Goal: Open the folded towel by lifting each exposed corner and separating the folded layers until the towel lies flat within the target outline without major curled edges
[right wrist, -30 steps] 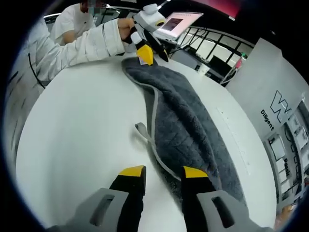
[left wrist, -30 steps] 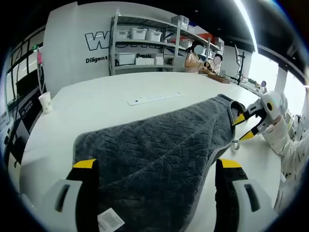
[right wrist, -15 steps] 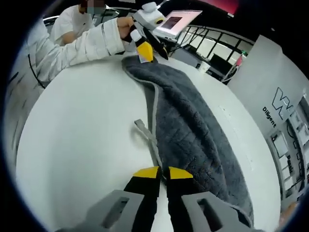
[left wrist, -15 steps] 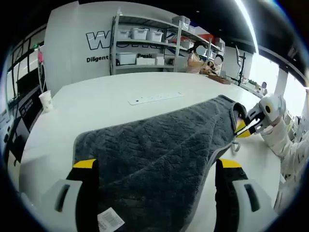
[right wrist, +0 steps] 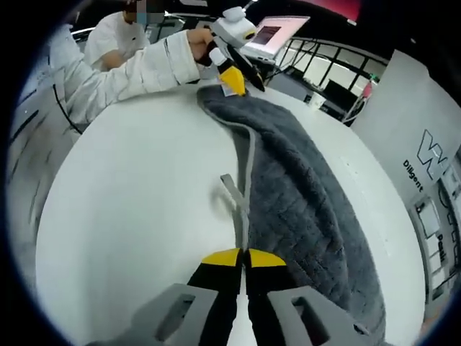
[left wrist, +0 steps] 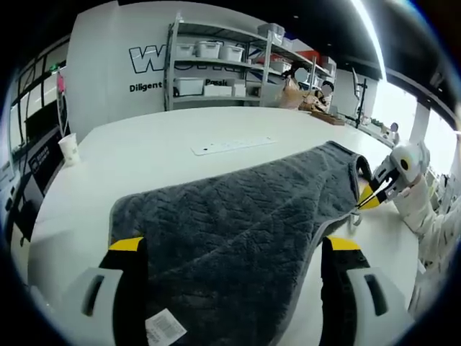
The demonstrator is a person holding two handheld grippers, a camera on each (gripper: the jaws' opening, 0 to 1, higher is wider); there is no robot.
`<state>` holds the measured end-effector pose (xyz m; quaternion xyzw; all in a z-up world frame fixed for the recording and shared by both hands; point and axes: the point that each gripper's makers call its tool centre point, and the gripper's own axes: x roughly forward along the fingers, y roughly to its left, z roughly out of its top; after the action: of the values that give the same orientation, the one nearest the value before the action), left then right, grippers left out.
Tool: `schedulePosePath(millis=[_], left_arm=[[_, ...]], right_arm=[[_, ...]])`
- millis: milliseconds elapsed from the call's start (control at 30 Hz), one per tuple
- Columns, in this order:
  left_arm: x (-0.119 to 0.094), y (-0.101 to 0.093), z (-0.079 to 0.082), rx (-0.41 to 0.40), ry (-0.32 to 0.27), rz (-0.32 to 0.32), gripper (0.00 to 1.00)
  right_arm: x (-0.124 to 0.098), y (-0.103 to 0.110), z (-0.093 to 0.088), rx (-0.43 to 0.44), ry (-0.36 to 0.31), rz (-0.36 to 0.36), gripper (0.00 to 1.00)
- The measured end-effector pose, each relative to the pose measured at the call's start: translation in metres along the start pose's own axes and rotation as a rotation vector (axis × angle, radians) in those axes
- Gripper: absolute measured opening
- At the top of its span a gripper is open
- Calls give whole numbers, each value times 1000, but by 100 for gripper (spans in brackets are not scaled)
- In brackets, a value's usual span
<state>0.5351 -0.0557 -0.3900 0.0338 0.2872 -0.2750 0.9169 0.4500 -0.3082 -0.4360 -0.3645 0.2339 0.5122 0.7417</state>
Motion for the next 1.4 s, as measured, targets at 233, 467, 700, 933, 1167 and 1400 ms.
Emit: schedulePosePath(millis=[233, 467, 700, 933, 1167, 1400], left_arm=[[-1, 0, 1, -5, -6, 3, 99], [0, 0, 1, -5, -7, 2, 99], [-1, 0, 1, -5, -8, 4, 99], [1, -1, 0, 1, -2, 0, 99], [1, -3, -1, 6, 3, -4, 99], [1, -5, -2, 8, 5, -7, 99]], right_arm=[[-3, 12, -3, -21, 15, 57, 0], [-11, 24, -7, -10, 3, 111, 0], [-16, 33, -11, -25, 3, 153, 0], [-19, 40, -12, -27, -4, 180, 0], [-21, 46, -12, -14, -6, 205, 0], [-24, 56, -10, -13, -15, 247, 0]])
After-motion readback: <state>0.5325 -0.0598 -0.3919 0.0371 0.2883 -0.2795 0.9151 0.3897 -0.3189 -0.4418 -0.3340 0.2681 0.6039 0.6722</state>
